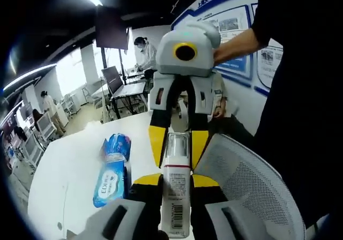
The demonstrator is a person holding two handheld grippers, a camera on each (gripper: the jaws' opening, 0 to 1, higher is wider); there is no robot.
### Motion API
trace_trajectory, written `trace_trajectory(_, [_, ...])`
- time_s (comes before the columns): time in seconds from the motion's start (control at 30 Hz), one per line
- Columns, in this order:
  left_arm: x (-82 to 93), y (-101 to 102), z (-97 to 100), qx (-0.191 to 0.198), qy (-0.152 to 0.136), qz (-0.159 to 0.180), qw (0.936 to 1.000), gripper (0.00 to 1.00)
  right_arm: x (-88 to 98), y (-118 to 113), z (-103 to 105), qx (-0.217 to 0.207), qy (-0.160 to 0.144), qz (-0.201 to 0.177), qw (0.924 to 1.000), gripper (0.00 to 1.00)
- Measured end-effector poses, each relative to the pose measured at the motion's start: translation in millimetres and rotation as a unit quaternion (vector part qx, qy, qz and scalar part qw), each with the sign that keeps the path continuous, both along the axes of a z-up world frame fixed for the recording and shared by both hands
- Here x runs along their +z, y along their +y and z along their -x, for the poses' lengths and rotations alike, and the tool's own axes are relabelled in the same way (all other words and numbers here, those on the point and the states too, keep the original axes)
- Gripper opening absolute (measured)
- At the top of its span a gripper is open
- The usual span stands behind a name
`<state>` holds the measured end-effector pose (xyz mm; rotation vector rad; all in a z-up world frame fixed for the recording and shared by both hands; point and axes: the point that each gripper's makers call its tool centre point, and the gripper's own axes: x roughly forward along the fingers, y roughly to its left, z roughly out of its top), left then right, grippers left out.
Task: Operate the shoe box by opening the lid, removing the specified soft item, and placing it in the target area until the item is outside and the box remains undamaged.
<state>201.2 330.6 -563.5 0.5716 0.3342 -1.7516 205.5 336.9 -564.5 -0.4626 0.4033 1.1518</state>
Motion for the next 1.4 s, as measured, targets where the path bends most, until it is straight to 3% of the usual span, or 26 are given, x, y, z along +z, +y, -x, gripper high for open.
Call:
trace_trajectory(0.4, [-8.3,-12.0,0.1,0.006,0.013,0.002,0.9999,0.20,-3.3,-7.4,-1.2,0.006,0.025,0.031,0.9992,0.18])
trace_trajectory(0.63, [-14.9,-14.1,-7.9,0.029,0.019,0.002,0.9994,0.22,-4.4,-19.5,-5.8,-0.002,0.036,0.041,0.9985,0.18])
trace_trajectory(0.83, [-15.9,-8.6,-18.6,0.070,0.039,0.017,0.9967,0.25,-8.0,-34.4,-10.7,-0.020,0.049,0.044,0.9976,0.18])
trace_trajectory(0.93, [-20.2,-1.9,-30.0,0.104,0.033,0.019,0.9938,0.28,-12.2,-45.6,-15.1,-0.042,0.065,0.038,0.9963,0.18])
trace_trajectory(1.1, [-24.7,8.5,-32.5,0.129,0.048,0.024,0.9902,0.29,-19.1,-63.4,-20.0,-0.068,0.088,0.027,0.9934,0.18])
trace_trajectory(1.4, [-34.4,24.4,-43.1,0.190,0.058,0.030,0.9796,0.29,-27.3,-86.0,-24.2,-0.091,0.105,0.035,0.9896,0.18])
